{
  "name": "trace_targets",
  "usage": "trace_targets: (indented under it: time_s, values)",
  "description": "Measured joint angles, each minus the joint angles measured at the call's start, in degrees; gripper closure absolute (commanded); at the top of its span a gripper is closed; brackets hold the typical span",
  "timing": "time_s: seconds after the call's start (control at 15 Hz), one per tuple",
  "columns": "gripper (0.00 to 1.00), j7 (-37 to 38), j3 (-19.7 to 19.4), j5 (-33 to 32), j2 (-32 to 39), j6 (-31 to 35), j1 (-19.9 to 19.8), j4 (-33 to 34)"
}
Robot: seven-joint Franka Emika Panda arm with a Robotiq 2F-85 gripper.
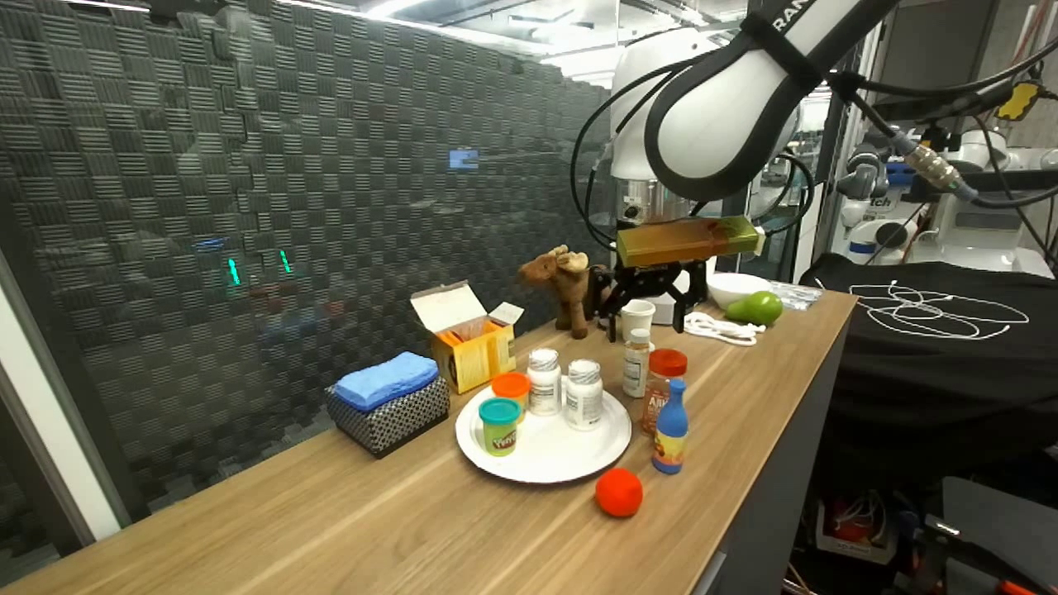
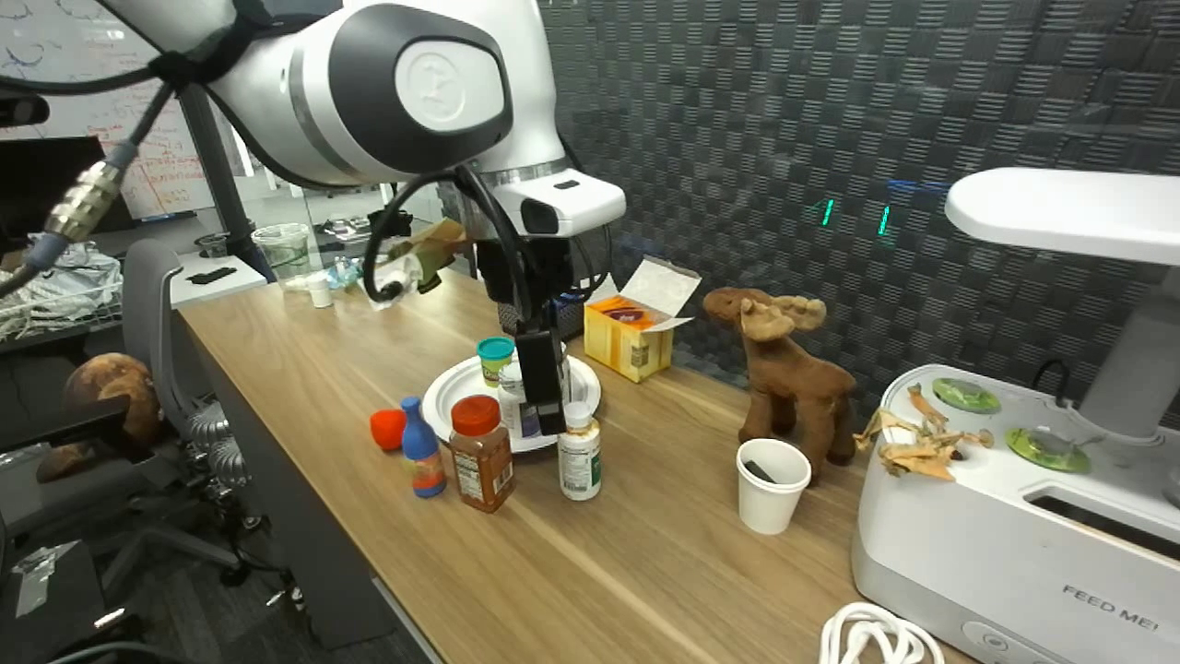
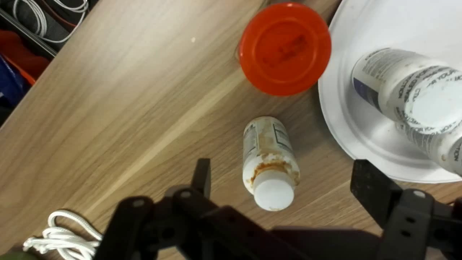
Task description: Put the bottles on the tray
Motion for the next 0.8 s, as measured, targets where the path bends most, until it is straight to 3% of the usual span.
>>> trace_targets:
  time_s: [0.2,0.27,0.33,0.8]
  values:
    - [0.0,-0.22,-0.99,1.92,0.0,1.32,-0.77,0.0]
    - [0.25,-0.33,-1.13,2.78,0.02,1.62,-1.01,0.0]
    - [0.27,-0.46,-1.23,3.58,0.08,1.98,-1.21,0.0]
    - [0.8,-1.31,-1.26,7.52,0.73,3.38,-1.46,0.01]
